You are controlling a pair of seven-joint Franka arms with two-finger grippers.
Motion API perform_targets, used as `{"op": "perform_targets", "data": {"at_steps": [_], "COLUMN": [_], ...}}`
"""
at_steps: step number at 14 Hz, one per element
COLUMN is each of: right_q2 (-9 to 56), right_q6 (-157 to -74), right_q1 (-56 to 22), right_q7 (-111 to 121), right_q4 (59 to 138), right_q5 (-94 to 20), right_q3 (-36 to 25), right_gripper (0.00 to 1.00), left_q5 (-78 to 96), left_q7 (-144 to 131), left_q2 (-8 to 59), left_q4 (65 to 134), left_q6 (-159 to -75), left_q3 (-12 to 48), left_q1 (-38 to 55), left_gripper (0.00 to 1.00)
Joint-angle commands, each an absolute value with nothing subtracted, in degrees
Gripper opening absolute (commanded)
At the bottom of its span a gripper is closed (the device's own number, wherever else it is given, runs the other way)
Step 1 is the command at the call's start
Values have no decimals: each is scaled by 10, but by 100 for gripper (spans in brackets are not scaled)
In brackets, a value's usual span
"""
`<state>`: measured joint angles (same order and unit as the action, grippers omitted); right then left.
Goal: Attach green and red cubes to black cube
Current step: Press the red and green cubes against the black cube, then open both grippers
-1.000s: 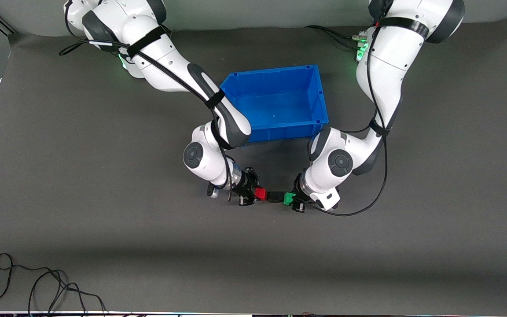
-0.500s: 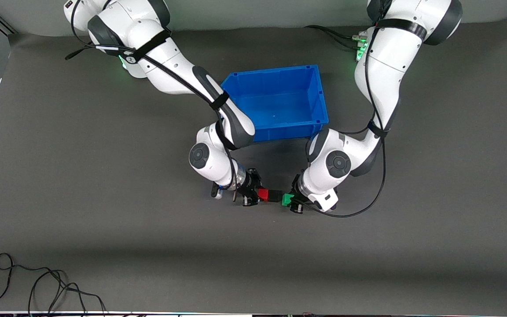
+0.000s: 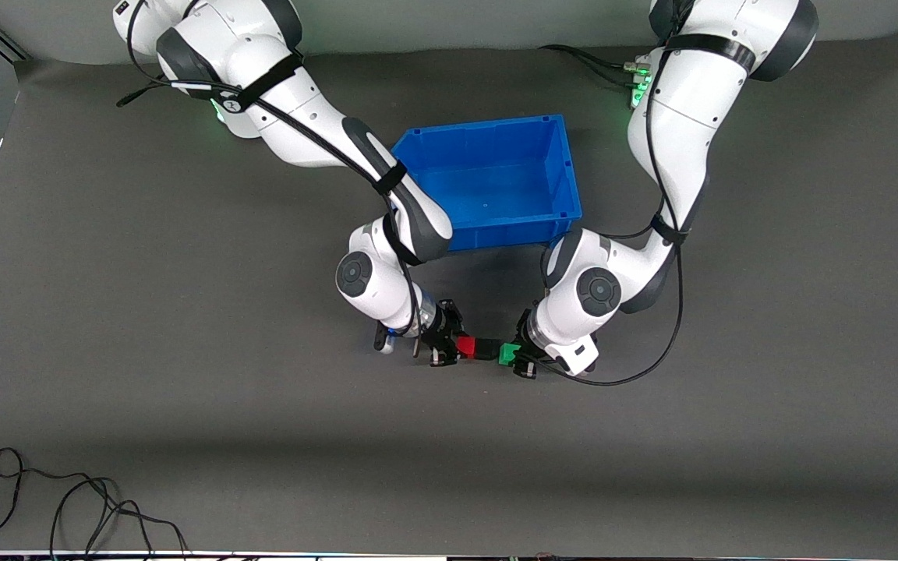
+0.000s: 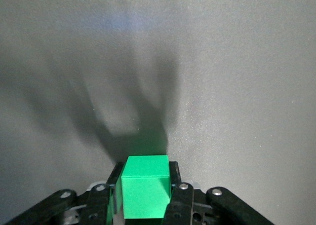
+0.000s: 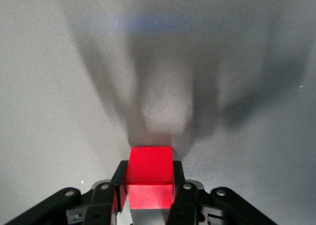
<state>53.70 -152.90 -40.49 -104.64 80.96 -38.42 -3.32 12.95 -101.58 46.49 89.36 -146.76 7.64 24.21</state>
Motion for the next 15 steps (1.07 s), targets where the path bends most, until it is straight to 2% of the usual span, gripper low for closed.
{"op": "perform_targets", "data": {"at_steps": [1, 2, 3, 7, 10, 11, 12, 13, 14, 15], "right_q2": [565, 570, 576, 577, 577, 577, 577, 577, 577, 576], "right_q6": [-1542, -1544, -1547, -1547, -1548, -1548, -1548, -1548, -1548, -1547], "right_q1": [-412, -412, -412, -413, -414, -420, -423, -423, -423, -423], "right_q7": [-1062, -1063, -1063, -1063, -1062, -1062, -1061, -1061, -1057, -1056], "right_q4": [767, 761, 754, 749, 746, 746, 747, 747, 749, 750], "right_q5": [-376, -378, -378, -378, -376, -376, -375, -376, -374, -374], "right_q3": [-40, -40, -40, -40, -40, -40, -40, -40, -40, -40], "right_gripper": [29, 29, 29, 29, 29, 32, 44, 81, 100, 100], "left_q5": [118, 116, 106, 87, 80, 77, 76, 76, 76, 76], "left_q7": [-1034, -1034, -1034, -1033, -1009, -986, -964, -930, -888, -849], "left_q2": [490, 490, 490, 482, 446, 425, 404, 378, 354, 334], "left_q4": [867, 867, 867, 867, 867, 868, 868, 871, 875, 877], "left_q6": [-1466, -1466, -1466, -1463, -1389, -1361, -1321, -1278, -1237, -1197], "left_q3": [68, 67, 67, 68, 68, 69, 69, 69, 69, 69], "left_q1": [254, 254, 253, 245, 215, 201, 192, 179, 164, 153], "left_gripper": [55, 96, 100, 100, 100, 100, 100, 100, 100, 100]}}
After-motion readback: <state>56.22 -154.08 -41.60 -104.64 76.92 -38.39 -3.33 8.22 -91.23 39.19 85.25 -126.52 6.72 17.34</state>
